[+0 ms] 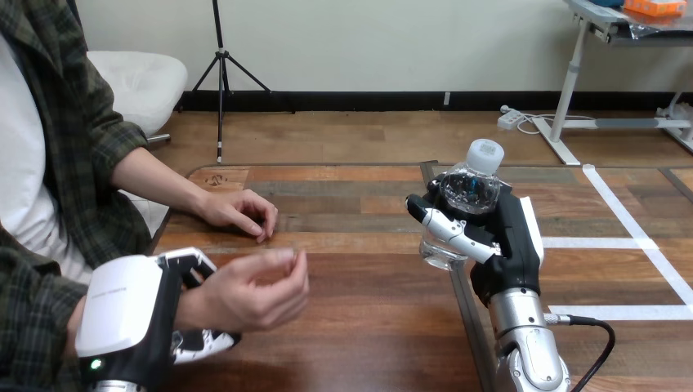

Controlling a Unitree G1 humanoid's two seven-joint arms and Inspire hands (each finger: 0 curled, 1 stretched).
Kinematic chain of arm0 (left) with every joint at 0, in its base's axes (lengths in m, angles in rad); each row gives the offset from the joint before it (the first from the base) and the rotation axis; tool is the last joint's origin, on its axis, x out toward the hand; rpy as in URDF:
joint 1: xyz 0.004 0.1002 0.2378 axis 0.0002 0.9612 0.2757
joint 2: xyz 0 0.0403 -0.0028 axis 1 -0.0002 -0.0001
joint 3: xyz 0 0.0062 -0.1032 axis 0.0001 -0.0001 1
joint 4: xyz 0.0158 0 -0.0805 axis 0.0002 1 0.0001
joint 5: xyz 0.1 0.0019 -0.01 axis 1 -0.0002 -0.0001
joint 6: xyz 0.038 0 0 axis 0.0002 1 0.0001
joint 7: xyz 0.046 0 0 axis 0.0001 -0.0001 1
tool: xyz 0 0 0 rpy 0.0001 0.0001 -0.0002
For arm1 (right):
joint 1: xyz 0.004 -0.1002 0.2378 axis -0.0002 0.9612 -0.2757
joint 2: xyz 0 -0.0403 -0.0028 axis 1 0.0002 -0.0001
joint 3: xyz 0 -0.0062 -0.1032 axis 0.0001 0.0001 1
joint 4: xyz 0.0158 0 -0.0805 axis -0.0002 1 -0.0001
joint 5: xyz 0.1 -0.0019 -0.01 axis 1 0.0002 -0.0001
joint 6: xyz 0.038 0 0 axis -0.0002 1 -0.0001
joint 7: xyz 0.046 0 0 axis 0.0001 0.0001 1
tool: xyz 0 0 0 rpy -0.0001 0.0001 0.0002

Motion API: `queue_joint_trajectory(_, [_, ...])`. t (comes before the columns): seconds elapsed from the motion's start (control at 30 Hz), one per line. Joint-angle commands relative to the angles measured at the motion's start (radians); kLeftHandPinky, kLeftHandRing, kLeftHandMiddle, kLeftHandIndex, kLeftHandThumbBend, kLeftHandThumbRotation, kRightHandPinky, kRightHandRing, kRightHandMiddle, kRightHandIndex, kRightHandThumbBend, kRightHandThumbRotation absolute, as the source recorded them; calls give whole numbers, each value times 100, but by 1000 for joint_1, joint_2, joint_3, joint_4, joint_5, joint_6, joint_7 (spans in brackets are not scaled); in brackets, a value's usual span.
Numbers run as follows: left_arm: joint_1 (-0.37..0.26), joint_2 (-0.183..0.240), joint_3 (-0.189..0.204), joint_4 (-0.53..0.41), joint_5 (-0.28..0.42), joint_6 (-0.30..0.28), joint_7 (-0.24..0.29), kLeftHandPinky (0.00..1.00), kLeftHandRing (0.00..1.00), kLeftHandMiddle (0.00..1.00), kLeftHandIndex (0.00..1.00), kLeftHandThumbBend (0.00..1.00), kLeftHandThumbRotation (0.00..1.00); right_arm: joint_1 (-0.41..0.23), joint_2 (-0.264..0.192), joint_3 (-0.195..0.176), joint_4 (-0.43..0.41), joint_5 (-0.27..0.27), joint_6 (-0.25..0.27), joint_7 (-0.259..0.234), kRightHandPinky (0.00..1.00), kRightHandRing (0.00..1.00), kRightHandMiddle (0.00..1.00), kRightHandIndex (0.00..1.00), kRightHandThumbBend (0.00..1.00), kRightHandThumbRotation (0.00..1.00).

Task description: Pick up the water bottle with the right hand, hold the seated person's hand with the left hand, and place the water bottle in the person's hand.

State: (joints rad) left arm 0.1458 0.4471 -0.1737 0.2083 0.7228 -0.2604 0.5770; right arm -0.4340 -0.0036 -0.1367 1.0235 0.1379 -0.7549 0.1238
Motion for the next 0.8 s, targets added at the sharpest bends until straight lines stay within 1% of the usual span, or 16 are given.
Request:
queue_joint_trajectory(0.0, [-72, -59, -14, -24, -12, -50, 37, 27, 32, 38, 41, 91, 0, -78, -12, -8, -79, -2, -10, -4, 44, 42, 41, 38, 67, 0])
queue_joint_trajectory(0.1, [-77, -66, -21, -26, 7, -56, 61, 27, 32, 37, 41, 92, 0, -79, -15, -6, -75, -9, -19, -9, 43, 42, 40, 38, 68, 0])
queue_joint_trajectory(0.33, [-85, -84, -31, -30, -4, -101, 76, 27, 31, 37, 40, 89, 0, -81, -16, -8, -76, -3, -19, -1, 43, 42, 40, 38, 68, 0])
queue_joint_trajectory(0.5, [-86, -96, -33, -35, -2, -108, 76, 27, 31, 36, 40, 88, 0, -81, -19, -8, -76, -3, -17, -1, 43, 42, 40, 38, 68, 0])
queue_joint_trajectory(0.6, [-85, -102, -35, -49, 9, -96, 72, 26, 31, 36, 39, 88, 0, -80, -22, -6, -77, -11, -13, -11, 44, 42, 41, 39, 68, 0])
queue_joint_trajectory(0.7, [-88, -107, -37, -50, 6, -103, 72, 26, 31, 36, 39, 88, 0, -80, -22, -6, -79, -12, -14, -11, 44, 42, 40, 39, 68, 0])
queue_joint_trajectory(0.77, [-86, -110, -38, -58, 9, -98, 66, 26, 30, 35, 39, 88, 0, -79, -25, -4, -78, -19, -16, -16, 45, 42, 41, 39, 68, 0])
